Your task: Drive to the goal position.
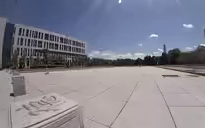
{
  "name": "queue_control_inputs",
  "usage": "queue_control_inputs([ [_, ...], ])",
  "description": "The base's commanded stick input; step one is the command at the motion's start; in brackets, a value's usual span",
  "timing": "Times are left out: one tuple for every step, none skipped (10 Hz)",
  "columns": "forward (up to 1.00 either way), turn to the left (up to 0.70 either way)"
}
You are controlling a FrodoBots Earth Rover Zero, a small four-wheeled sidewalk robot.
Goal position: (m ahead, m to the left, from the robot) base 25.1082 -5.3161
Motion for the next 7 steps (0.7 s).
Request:
queue_control_inputs([
  [0.06,0.0],
  [0.06,0.0],
  [0.06,0.0],
  [0.06,0.0],
  [0.06,0.0],
  [0.06,0.0],
  [0.06,0.0],
])
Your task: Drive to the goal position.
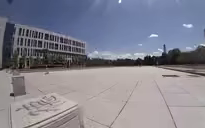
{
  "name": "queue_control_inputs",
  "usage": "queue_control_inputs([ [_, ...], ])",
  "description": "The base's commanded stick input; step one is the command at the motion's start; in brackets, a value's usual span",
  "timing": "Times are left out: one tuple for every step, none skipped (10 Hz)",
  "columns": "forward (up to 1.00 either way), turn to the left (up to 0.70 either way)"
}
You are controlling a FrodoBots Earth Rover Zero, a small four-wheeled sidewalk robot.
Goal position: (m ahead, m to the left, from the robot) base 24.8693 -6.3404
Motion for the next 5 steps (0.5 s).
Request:
queue_control_inputs([
  [0.06,0.0],
  [0.06,0.0],
  [0.06,0.0],
  [0.06,0.0],
  [0.06,0.0],
])
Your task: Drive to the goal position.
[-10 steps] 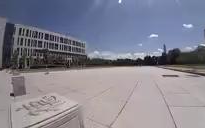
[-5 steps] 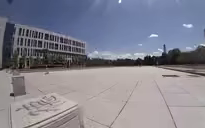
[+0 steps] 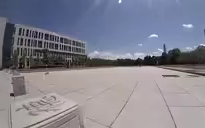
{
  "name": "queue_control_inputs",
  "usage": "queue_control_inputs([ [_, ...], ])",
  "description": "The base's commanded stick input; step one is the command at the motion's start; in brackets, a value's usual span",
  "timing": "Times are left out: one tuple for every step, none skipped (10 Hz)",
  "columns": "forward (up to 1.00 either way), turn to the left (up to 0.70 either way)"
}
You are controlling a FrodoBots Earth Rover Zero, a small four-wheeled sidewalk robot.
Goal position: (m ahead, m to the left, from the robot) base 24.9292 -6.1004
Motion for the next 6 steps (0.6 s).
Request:
queue_control_inputs([
  [0.06,0.0],
  [0.06,0.0],
  [0.06,0.0],
  [0.06,0.0],
  [0.06,0.0],
  [0.06,0.0],
])
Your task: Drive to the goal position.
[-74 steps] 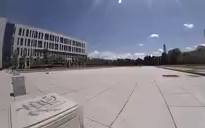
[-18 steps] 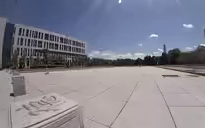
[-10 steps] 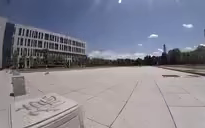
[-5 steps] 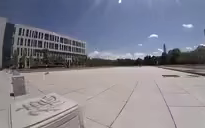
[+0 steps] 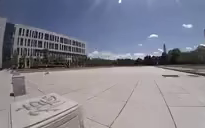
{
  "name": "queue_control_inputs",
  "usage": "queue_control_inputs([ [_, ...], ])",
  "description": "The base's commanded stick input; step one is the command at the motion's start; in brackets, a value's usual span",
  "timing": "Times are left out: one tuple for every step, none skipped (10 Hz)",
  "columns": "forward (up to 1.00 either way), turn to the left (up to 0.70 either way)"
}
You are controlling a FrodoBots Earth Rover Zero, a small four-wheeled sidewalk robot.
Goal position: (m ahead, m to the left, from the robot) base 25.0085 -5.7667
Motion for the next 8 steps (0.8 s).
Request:
queue_control_inputs([
  [0.06,0.0],
  [0.06,0.0],
  [0.06,0.0],
  [0.06,0.0],
  [0.06,0.0],
  [0.06,0.0],
  [0.06,0.0],
  [0.06,0.0],
])
